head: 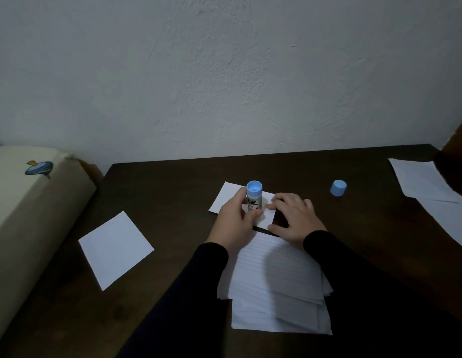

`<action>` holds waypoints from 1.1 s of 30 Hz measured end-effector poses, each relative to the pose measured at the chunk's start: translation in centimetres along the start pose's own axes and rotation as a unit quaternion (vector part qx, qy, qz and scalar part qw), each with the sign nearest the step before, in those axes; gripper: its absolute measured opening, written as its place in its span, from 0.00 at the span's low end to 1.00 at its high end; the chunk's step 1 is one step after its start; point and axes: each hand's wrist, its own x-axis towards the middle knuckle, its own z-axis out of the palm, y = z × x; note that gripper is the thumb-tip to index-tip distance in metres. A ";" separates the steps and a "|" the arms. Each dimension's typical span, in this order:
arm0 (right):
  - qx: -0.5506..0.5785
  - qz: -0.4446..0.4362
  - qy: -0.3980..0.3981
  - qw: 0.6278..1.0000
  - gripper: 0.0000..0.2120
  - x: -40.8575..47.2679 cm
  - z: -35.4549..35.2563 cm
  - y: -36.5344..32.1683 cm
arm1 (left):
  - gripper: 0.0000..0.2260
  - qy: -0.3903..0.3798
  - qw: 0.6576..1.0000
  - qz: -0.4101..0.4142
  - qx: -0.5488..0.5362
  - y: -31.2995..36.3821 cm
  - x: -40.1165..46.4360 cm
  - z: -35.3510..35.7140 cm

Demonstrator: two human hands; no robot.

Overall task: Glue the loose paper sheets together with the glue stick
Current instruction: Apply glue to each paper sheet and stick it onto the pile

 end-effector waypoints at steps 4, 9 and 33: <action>-0.006 0.008 -0.008 1.000 0.24 0.1 -0.1 0.0 | 0.12 0.014 1.000 -0.026 0.009 -0.4 0.4 -0.8; -0.006 0.015 -0.013 1.000 0.25 0.0 -0.1 0.1 | 0.18 0.049 0.997 -0.067 0.002 -1.2 1.0 -2.0; 0.011 0.024 -0.009 1.000 0.24 0.1 -0.1 0.0 | 0.20 0.309 0.939 -0.123 -0.092 -2.2 1.4 -3.6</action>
